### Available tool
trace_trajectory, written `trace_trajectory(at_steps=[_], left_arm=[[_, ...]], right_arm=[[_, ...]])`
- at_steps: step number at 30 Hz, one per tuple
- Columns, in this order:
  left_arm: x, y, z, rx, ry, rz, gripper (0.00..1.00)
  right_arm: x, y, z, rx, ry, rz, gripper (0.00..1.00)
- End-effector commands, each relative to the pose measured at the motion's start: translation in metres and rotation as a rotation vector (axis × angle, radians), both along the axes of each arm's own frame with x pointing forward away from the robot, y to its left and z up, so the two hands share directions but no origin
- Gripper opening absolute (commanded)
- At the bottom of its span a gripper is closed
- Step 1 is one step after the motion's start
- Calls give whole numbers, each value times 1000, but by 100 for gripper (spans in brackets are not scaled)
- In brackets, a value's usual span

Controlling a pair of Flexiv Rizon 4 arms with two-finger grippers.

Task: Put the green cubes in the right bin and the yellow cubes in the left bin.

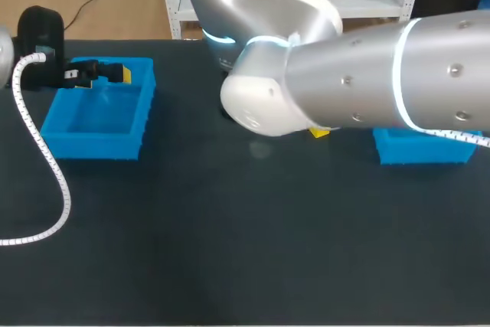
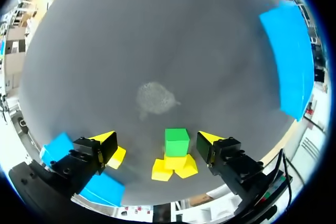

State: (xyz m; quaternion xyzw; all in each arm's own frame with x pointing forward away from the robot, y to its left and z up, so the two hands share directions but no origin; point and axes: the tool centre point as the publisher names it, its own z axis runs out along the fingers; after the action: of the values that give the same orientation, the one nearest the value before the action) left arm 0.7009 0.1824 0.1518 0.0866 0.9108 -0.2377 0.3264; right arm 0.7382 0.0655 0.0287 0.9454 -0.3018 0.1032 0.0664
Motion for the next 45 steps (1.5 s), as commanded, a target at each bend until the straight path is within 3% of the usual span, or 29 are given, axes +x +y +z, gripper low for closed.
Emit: trace_trajectory(at_steps=[1,12,35,36,37,41,42,45], left_arm=[[-1,2,-2,-9,-7,-4,100],[-1,0,-5,-3,11,-11,100],[0,5,-12,39,51,7,100],[1,5,-13,39,52,7,100],[1,5,-13,40,53,8,100],[1,5,-14,42,57,8,100],[1,5,-14,42,57,8,100],[1,5,-14,42,59,7,100]], right_arm=[[11,0,-6,-7,29,-29,100],[23,3,-24,18,57,-91,100],[34,0,-33,59,76,-56,100],[35,0,-33,64,75,-56,87],[35,1,-34,68,75,-59,51],[36,3,-35,79,77,-65,21],[36,4,-35,82,77,-67,19],[37,5,-34,95,82,-77,0]])
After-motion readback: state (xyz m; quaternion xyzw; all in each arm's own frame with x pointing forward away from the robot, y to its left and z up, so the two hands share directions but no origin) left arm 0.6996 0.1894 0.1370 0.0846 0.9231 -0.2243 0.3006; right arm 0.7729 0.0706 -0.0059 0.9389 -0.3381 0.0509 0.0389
